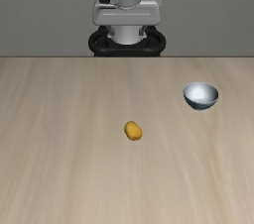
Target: Pick the mango and place it on the bowl
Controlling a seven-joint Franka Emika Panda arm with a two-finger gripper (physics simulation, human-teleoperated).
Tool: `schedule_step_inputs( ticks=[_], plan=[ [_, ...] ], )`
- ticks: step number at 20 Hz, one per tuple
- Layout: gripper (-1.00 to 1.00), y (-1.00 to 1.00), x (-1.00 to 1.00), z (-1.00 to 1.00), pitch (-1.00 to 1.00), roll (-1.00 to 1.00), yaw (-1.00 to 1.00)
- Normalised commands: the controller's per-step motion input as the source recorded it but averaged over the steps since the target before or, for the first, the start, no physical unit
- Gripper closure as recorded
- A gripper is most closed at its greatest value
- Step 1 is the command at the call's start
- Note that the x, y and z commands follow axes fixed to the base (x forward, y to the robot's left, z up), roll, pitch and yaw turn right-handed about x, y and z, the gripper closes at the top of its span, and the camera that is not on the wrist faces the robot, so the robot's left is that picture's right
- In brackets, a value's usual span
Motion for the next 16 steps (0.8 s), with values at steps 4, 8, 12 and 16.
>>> schedule_step_inputs(
  ticks=[4,8,12,16],
  plan=[
    [-1.0,0.0,1.0,0.0,0.0,0.0,0.0],
    [-1.0,0.0,1.0,0.0,0.0,0.0,0.0],
    [-1.0,0.0,1.0,0.0,0.0,0.0,0.0],
    [-1.0,0.0,1.0,0.0,0.0,0.0,0.0]
  ],
)
